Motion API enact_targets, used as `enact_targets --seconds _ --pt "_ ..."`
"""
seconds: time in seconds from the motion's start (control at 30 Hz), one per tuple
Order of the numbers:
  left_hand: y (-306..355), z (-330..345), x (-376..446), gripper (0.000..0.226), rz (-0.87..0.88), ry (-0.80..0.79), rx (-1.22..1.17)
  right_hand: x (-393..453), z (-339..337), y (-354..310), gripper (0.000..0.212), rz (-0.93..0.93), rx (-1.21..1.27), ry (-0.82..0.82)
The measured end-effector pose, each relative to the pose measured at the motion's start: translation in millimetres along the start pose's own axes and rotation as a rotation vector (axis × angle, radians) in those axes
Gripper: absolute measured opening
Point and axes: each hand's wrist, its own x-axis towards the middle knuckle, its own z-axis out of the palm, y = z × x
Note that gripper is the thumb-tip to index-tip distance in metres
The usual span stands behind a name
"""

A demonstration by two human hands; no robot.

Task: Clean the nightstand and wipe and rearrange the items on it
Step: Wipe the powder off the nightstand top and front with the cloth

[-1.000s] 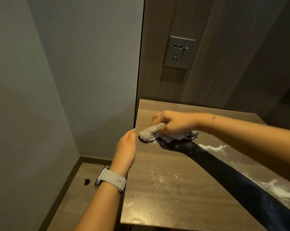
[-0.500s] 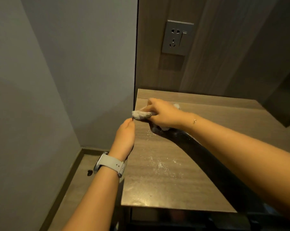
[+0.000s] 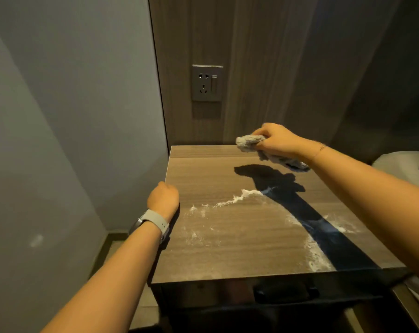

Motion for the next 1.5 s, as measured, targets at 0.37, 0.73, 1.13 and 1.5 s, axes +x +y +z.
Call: enact_targets --seconds 0.37,0.73,1.13,1.5 --pt "0.6 7.4 5.8 0.031 0.001 0.07 0.086 -25.1 60.0 72.7 0.018 0.231 -0.264 0.117" --pt "-3.5 4.4 4.5 0.022 0.028 0.066 -0.009 -23.3 28.9 10.7 0.014 0.047 0.15 0.005" --pt "-9.6 4.7 17.0 0.033 0.005 0.067 -0.163 -17.9 110.5 -13.4 0.029 -0.108 -0.182 -0.011" --pt "-21.6 5.3 18.7 0.027 -0.203 -0.046 -0.875 63.9 98.5 -30.3 0.026 0.077 -0.011 -0.006"
